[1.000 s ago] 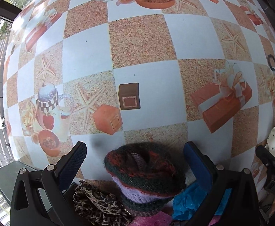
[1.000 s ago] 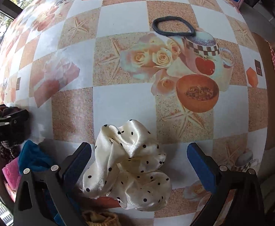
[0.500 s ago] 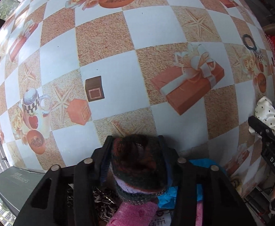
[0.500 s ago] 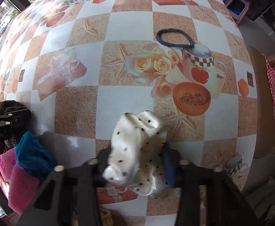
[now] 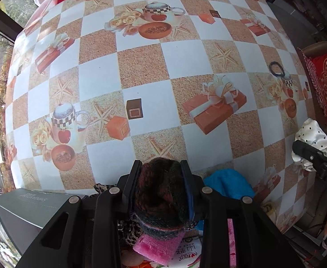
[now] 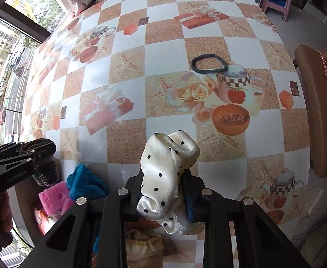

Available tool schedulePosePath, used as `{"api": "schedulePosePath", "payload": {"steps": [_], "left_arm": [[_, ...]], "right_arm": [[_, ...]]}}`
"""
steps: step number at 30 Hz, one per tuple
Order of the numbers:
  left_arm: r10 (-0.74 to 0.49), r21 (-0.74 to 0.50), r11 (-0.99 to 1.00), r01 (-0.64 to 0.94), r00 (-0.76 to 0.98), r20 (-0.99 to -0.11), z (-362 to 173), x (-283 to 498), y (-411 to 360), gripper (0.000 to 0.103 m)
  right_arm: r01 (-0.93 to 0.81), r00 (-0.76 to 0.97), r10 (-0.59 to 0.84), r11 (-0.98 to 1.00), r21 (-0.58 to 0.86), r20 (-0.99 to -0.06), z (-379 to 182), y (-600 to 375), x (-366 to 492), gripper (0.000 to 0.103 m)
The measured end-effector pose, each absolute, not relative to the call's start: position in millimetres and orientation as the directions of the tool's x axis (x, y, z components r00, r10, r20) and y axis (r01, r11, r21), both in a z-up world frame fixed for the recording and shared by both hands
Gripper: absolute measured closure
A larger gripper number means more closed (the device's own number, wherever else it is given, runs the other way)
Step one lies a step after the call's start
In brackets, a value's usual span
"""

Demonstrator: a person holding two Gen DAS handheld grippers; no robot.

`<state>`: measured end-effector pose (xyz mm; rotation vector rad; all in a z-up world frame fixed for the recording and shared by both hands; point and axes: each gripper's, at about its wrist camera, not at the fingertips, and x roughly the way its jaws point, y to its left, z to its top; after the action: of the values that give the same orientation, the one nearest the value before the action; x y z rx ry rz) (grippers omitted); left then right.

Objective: Organize soft objects
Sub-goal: 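Grasp the striped knit hat with the left tool while the right tool grasps the cream polka-dot scrunchie, then carry the knit hat with the left tool while the right tool carries the polka-dot scrunchie toward the box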

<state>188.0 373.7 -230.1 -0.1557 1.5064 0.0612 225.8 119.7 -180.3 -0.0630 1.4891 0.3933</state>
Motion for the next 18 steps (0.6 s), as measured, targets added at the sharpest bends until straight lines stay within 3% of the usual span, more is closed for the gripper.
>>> {"api": "schedulePosePath", "payload": {"steps": [18], "left_arm": [[-0.064, -0.112, 0.968, -0.224, 0.21, -0.976, -133, 107, 384, 0.067]], "right_arm": [[-0.522, 0.017, 0.348, 0.803, 0.289, -0.937, -125, 233, 159, 0.074]]}}
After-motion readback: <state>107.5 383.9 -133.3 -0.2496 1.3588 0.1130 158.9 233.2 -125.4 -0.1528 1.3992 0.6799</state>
